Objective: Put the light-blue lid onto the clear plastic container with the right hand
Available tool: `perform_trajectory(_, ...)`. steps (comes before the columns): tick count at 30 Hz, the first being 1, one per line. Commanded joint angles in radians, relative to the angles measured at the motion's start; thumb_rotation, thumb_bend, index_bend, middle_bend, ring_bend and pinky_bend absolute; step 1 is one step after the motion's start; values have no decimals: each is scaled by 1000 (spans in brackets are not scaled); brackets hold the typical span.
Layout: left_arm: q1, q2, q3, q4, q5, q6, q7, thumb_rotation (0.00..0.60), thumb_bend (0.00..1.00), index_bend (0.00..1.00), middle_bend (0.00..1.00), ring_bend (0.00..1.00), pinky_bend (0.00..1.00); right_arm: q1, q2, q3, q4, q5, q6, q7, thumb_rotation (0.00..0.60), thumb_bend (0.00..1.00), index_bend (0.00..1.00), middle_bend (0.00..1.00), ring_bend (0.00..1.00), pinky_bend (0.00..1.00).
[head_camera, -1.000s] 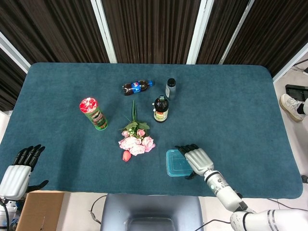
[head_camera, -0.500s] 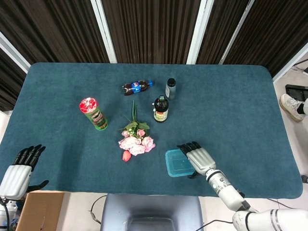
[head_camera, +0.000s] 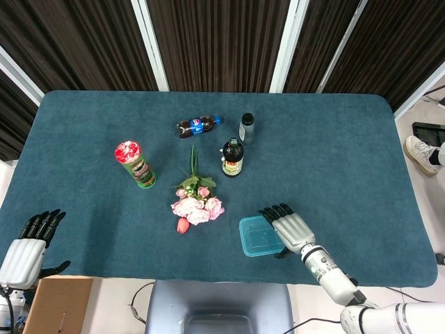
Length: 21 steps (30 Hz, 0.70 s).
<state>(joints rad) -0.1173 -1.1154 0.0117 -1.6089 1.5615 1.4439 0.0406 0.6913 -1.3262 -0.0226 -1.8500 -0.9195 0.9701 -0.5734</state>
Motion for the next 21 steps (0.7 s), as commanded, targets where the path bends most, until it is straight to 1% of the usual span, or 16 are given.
perform_trajectory(1, 0, -1, -1, -1, -1, 0, 2, 600, 442, 0, 41, 38, 96, 3, 16, -5, 1, -2, -13, 7, 600, 247, 17, 168, 71, 126)
perform_trajectory(5, 0, 0, -2, -1, -5, 0, 1, 600, 442, 0, 41, 38, 95, -2, 57, -23, -9, -32, -20, 13, 600, 223, 4, 149, 42, 94)
perform_trajectory(8, 0, 0, -3, -1, -7, -1, 0, 600, 443, 0, 41, 38, 96, -7, 101, -38, -23, -58, -24, 19, 600, 203, 0, 121, 8, 52)
perform_trajectory(11, -1, -1, -3, 0, -7, -3, 2, 600, 443, 0, 41, 38, 96, -8, 147, -35, -40, -89, -32, 47, 600, 196, 21, 105, 0, 31)
perform_trajectory(14, -4, -3, -3, -1, -7, -8, 8, 600, 442, 0, 41, 38, 96, 1, 180, -12, -45, -139, -58, 109, 600, 194, 153, 102, 0, 22)
perform_trajectory(15, -5, -3, -3, -1, -8, -10, 10, 600, 442, 0, 41, 38, 96, 7, 189, -4, -46, -151, -72, 128, 600, 193, 224, 102, 0, 19)
perform_trajectory(16, -6, -4, -3, -2, -9, -13, 13, 600, 442, 0, 41, 38, 96, 18, 198, 8, -41, -168, -90, 150, 600, 193, 273, 103, 0, 16)
perform_trajectory(19, -8, -7, -4, -1, -14, -19, 20, 600, 443, 0, 41, 38, 96, 44, 194, 37, -6, -205, -120, 180, 600, 193, 382, 103, 0, 13)
perform_trajectory(21, -8, -8, -6, -1, -17, -18, 24, 600, 443, 0, 42, 38, 96, 63, 178, 48, 31, -225, -144, 191, 600, 193, 427, 103, 0, 10)
